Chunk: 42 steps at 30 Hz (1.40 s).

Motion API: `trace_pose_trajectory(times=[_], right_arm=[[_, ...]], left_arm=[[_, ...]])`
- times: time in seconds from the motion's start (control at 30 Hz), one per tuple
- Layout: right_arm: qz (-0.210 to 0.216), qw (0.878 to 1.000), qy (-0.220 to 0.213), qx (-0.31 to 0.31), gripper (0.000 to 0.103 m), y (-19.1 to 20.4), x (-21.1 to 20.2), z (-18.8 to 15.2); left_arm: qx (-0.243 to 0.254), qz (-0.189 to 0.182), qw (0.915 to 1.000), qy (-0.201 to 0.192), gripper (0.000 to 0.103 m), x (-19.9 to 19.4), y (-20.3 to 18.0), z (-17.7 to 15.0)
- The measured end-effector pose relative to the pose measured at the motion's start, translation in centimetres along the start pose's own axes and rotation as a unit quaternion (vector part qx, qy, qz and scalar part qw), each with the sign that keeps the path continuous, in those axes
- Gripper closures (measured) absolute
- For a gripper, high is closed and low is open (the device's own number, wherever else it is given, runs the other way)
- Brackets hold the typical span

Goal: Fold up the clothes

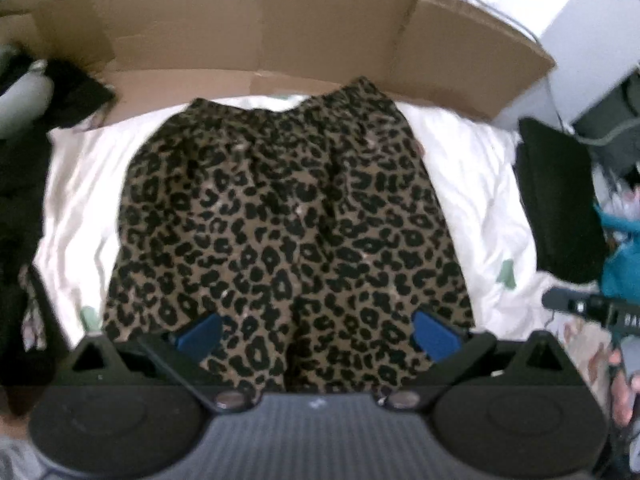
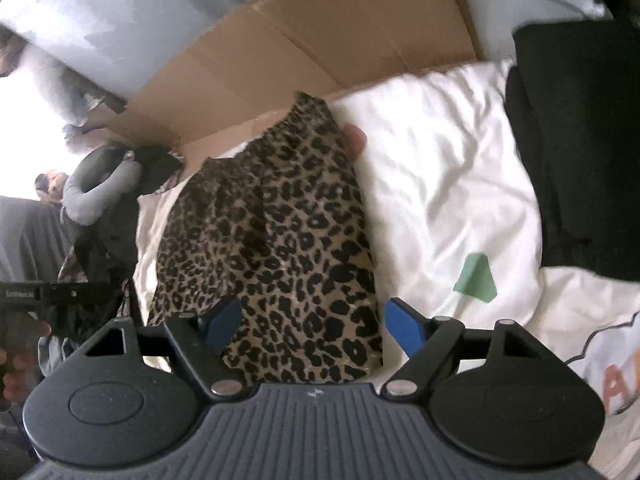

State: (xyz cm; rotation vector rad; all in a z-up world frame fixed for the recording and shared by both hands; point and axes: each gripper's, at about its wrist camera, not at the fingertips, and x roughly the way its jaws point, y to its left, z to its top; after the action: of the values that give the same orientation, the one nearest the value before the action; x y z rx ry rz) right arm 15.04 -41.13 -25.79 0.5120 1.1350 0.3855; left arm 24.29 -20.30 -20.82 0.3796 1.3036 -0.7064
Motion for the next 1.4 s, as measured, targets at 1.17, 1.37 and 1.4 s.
trace_pose_trajectory(times=[1.17, 1.37, 1.4], right_arm=[[0.042, 0.999, -0.034, 0.004, 0.101, 0.4, 10.1, -4.7], [0.077, 0.996, -0.035, -0.039, 0.101, 3.3, 10.8, -3.9], [0.078, 0.995, -0.034, -0.044, 0.101, 3.7, 11.0, -3.8]], left_arm=[[-0.018, -0.067, 0.9976, 0.004, 0.000, 8.9, -0.6, 1.3], [-0.041, -0.065, 0.9970, 0.005, 0.001, 8.9, 0.8, 1.4], [-0.044, -0.066, 0.9969, 0.003, 0.001, 8.9, 1.0, 1.4]])
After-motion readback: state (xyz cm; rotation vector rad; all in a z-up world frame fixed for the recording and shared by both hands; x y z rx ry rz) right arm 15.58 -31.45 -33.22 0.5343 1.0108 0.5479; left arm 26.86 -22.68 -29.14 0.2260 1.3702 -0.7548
